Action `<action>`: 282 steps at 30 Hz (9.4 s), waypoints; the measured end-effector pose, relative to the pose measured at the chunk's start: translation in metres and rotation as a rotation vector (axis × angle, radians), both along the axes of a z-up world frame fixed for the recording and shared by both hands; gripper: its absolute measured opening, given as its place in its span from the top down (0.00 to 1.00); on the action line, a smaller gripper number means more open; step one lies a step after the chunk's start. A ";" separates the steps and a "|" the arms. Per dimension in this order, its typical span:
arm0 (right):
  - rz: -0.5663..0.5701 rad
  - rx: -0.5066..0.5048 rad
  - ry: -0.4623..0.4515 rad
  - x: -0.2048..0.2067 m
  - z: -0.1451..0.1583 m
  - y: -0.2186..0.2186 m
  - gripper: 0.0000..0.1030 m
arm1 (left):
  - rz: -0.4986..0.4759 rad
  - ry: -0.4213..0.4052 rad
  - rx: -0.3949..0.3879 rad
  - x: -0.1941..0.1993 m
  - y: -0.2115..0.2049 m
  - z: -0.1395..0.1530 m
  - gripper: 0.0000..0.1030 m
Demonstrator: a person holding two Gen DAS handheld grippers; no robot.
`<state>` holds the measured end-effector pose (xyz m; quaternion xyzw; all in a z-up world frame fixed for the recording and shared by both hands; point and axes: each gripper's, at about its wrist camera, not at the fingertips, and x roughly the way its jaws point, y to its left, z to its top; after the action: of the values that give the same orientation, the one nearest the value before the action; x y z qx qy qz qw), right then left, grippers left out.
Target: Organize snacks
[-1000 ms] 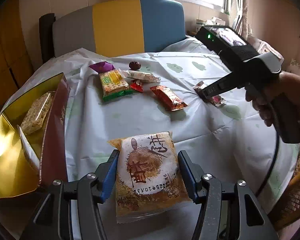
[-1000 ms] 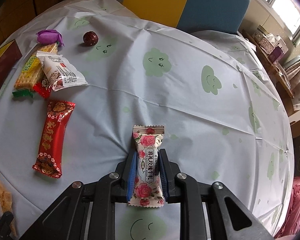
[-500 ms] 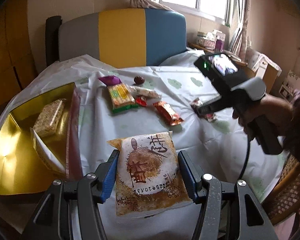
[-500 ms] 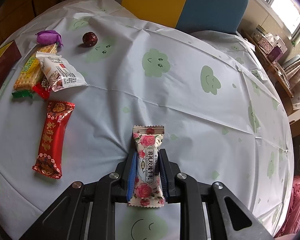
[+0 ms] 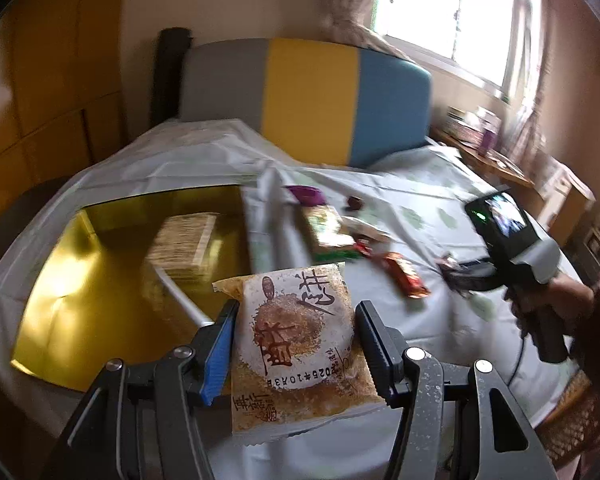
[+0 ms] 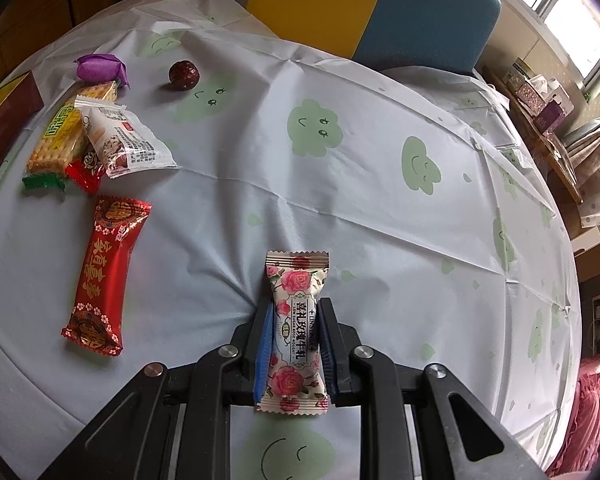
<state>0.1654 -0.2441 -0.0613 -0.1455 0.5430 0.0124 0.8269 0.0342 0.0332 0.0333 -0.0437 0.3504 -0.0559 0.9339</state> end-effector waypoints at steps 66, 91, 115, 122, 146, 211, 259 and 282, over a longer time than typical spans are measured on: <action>0.011 -0.060 -0.024 -0.007 0.001 0.009 0.79 | 0.342 0.143 0.029 0.026 0.105 -0.048 0.35; 0.080 0.215 -0.097 -0.014 0.074 0.057 0.81 | 0.326 0.054 -0.008 -0.002 0.112 -0.026 0.34; 0.417 0.487 -0.001 -0.041 0.066 0.250 0.71 | 0.370 0.041 -0.027 -0.010 0.131 -0.028 0.34; 0.332 0.558 -0.070 -0.045 0.074 0.207 0.71 | 0.333 0.038 -0.014 -0.007 0.119 -0.027 0.34; -0.050 0.490 -0.110 -0.008 0.051 0.041 0.71 | 0.142 0.024 0.031 0.001 0.055 -0.015 0.34; -0.379 0.547 -0.008 0.051 0.034 -0.101 0.36 | -0.124 0.171 0.049 0.069 -0.051 -0.032 0.34; 0.006 0.740 -0.068 0.057 0.052 -0.045 0.63 | -0.168 0.238 0.170 0.163 -0.091 -0.078 0.32; 0.081 0.326 0.025 0.063 0.004 -0.016 0.43 | -0.177 0.259 0.160 0.171 -0.091 -0.084 0.32</action>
<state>0.2287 -0.2601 -0.0577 -0.0311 0.5376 0.1352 0.8317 0.2055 -0.0582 -0.0509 0.0549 0.4737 -0.1039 0.8728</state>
